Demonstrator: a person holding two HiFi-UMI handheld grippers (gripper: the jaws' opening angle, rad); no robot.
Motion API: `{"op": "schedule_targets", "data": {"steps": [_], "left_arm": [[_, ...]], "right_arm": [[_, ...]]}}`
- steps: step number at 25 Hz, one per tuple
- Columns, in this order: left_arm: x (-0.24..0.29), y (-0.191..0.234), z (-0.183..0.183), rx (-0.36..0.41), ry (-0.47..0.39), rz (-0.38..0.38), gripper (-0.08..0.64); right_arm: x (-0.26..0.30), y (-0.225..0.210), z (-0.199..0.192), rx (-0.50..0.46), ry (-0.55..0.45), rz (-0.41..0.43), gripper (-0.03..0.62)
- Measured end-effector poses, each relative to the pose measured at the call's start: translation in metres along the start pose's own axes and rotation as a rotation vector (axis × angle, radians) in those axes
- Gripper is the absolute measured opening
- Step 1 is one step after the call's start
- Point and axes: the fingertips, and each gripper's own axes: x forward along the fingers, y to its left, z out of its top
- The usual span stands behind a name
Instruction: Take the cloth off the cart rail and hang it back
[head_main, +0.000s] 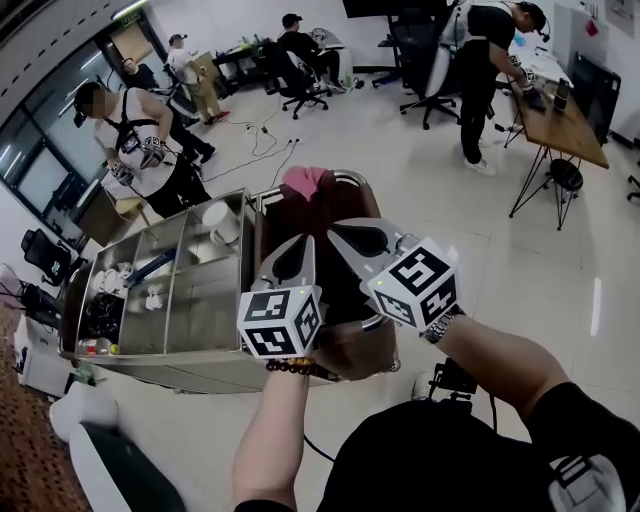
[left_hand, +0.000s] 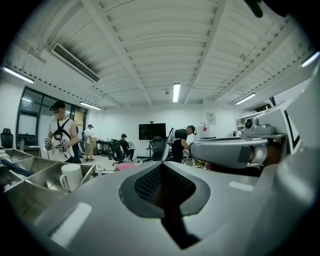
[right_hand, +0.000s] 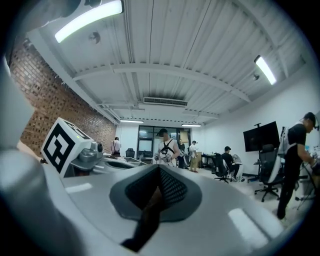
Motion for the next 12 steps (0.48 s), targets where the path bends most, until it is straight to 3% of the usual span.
{"op": "schedule_targets", "data": {"steps": [4, 12], "left_arm": [[-0.045, -0.009, -0.006, -0.001, -0.025, -0.012, 0.003], [-0.089, -0.023, -0.007, -0.004, -0.063, -0.026, 0.003]], "right_arm": [[-0.015, 0.044, -0.001, -0.016, -0.001, -0.018, 0.0], [-0.032, 0.084, 0.002, -0.039, 0.008, -0.049, 0.0]]}}
